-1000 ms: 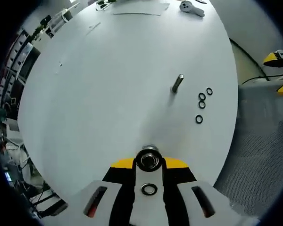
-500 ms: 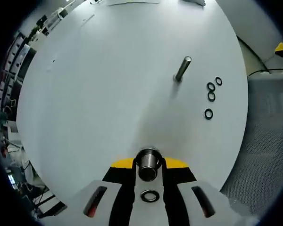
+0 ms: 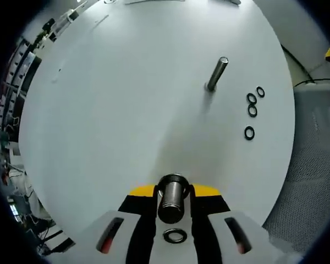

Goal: Place the washer onto the threaded stud by aligning its center hole with the stud, sliding it down to the base, and recovering from edge contact or off-axis alignment until the washer reaches the visible bottom stop.

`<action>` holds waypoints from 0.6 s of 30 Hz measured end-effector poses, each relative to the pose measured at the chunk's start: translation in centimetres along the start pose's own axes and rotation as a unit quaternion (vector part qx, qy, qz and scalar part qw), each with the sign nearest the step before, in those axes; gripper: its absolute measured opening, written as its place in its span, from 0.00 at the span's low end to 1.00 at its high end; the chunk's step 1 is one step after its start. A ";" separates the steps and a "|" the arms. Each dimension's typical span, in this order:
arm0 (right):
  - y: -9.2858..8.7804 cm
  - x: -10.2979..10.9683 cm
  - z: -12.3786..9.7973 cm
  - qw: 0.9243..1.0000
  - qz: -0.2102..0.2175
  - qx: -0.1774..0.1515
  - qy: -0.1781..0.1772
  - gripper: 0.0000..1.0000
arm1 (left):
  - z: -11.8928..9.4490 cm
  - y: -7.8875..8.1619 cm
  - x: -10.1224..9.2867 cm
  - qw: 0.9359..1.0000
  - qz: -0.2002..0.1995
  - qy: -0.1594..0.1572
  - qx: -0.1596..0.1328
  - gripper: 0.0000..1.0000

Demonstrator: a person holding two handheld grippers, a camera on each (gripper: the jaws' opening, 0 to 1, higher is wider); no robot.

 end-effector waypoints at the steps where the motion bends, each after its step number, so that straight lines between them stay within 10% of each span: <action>1: 0.0 0.0 0.0 1.000 0.000 0.000 0.000 0.38 | -0.2 -0.2 -0.3 1.000 -0.006 0.002 -0.003 0.22; 6: 0.0 0.0 0.1 1.000 -0.002 0.001 0.002 0.37 | -0.6 -0.1 -0.5 0.996 -0.077 -0.013 -0.038 0.24; 18: -0.1 0.1 0.1 1.000 -0.001 0.004 0.002 0.37 | -2.4 -2.6 1.1 0.994 -0.102 0.015 -0.046 0.28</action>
Point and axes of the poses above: the point that each gripper's makers call its tool centre point, and the gripper's own axes: z roughly forward along the fingers, x roughly to its left, y roughly out of its top, the point moved 1 cm from there along -z, roughly backward along the fingers, and after that the axes turned 5 degrees about -z, right-handed, at the moved point
